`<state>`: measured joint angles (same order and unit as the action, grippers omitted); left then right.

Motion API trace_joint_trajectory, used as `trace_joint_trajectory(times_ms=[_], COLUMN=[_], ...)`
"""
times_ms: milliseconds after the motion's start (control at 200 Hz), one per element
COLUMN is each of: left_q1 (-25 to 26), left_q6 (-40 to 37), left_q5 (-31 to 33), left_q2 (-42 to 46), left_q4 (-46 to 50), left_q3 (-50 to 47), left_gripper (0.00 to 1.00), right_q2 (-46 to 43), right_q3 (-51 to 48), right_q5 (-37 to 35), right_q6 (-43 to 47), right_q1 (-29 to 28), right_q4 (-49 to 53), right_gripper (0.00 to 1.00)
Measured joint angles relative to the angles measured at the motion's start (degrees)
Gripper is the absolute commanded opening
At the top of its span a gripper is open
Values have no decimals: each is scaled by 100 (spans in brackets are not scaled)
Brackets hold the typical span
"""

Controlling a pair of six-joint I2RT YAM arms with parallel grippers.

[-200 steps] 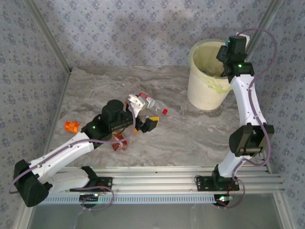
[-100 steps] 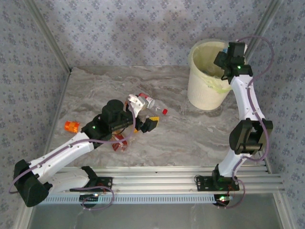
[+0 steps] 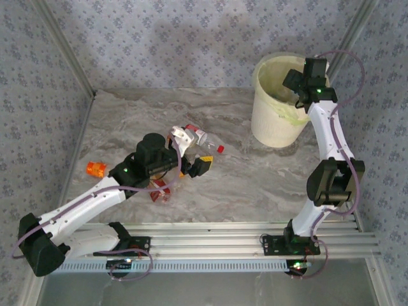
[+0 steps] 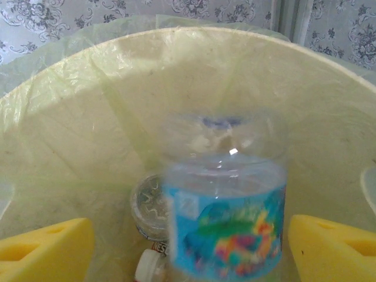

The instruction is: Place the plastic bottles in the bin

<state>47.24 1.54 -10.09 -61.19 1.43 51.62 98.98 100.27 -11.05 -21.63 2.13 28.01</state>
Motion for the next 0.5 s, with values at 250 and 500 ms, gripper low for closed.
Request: trace_joint_trajectory(times_ms=[250,500], left_q1=[0,0], left_q6=[0,-2], left_q5=[-42,-59], left_q2=[0,2], left_q4=[0,2], left_q3=[0,0], left_gripper=[100,100], right_q2=[-332,-1110], right_q3=[-44,-308], right_q5=[15,-26], right_q6=[9,223], right_q1=[-2,-282], right_q4=[2,-57], right_gripper=[89,89])
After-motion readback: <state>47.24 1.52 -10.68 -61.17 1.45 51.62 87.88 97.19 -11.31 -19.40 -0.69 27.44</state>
